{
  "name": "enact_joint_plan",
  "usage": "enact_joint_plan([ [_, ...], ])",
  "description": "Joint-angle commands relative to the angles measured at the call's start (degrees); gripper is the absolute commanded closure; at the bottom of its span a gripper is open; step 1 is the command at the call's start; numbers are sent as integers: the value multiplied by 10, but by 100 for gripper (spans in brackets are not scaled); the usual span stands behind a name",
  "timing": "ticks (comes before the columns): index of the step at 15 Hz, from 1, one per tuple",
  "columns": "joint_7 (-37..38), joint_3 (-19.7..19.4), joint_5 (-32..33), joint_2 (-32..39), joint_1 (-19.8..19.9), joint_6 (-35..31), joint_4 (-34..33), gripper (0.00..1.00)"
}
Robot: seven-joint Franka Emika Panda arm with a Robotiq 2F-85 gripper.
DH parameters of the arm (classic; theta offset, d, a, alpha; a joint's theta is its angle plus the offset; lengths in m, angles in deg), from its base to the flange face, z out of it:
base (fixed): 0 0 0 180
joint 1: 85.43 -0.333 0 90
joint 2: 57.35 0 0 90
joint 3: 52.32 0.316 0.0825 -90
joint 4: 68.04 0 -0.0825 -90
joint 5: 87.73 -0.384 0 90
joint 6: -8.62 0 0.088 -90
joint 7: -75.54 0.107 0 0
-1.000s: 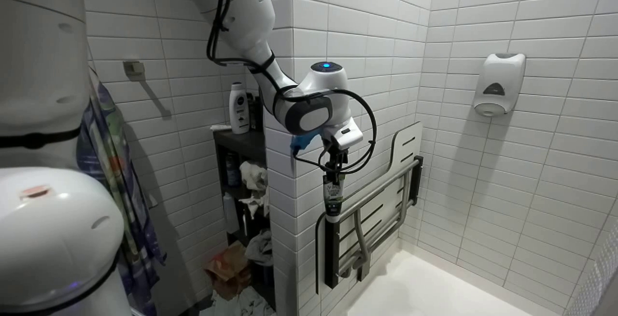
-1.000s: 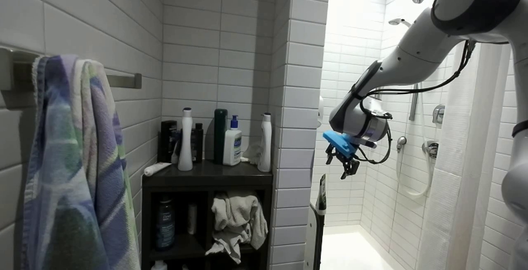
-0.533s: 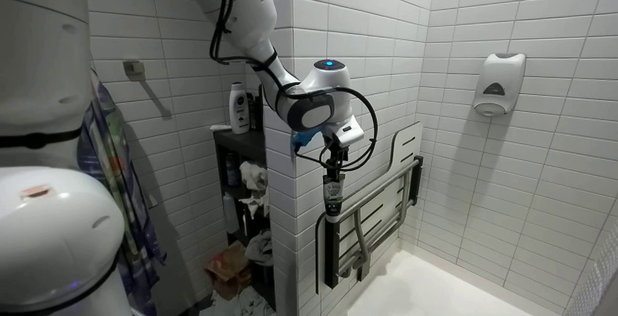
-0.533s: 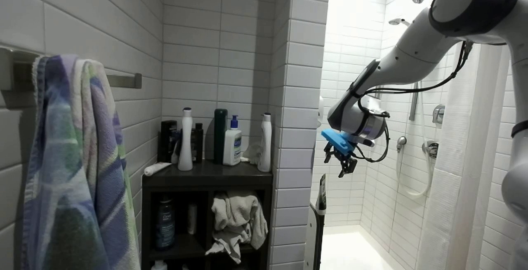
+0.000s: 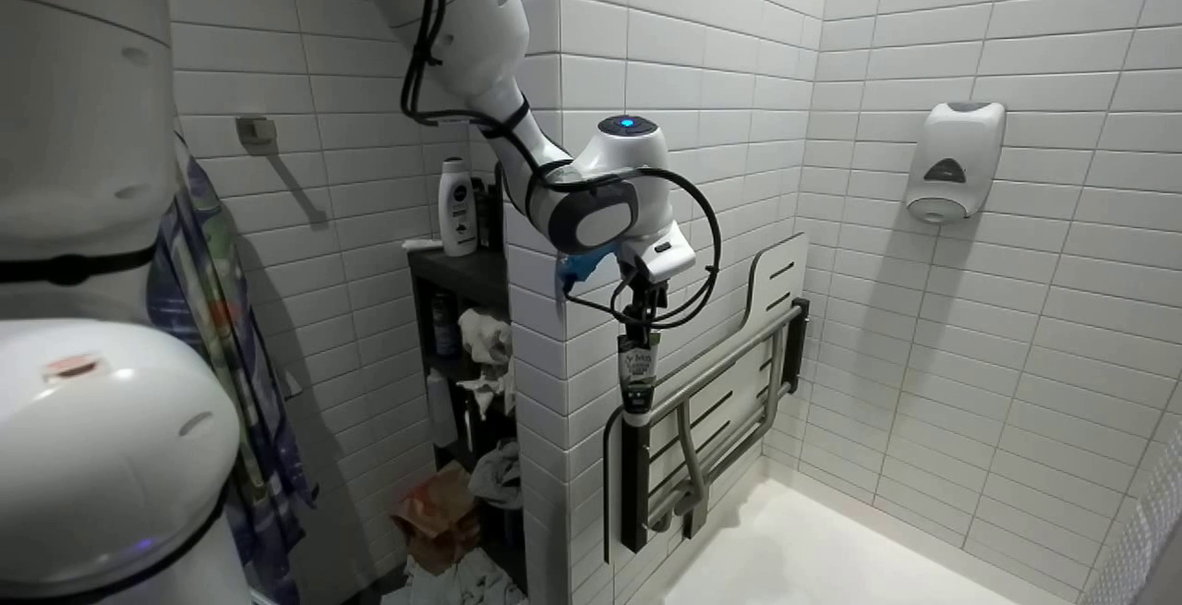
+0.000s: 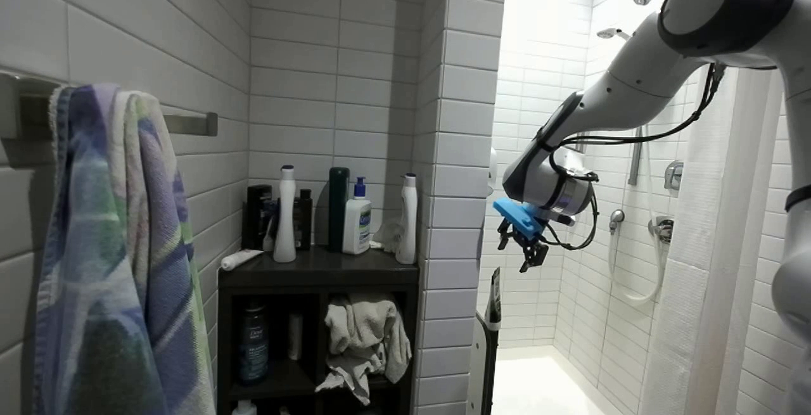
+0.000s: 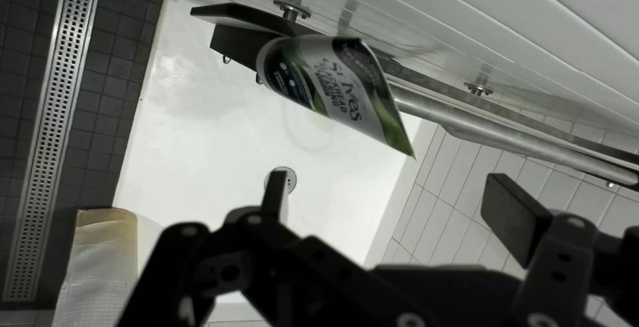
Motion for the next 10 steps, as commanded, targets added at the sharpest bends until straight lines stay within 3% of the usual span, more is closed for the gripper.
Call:
enact_joint_plan([
  [1, 29, -12, 13, 4, -19, -34, 0, 0],
  [10, 90, -34, 60, 15, -32, -30, -1, 0],
])
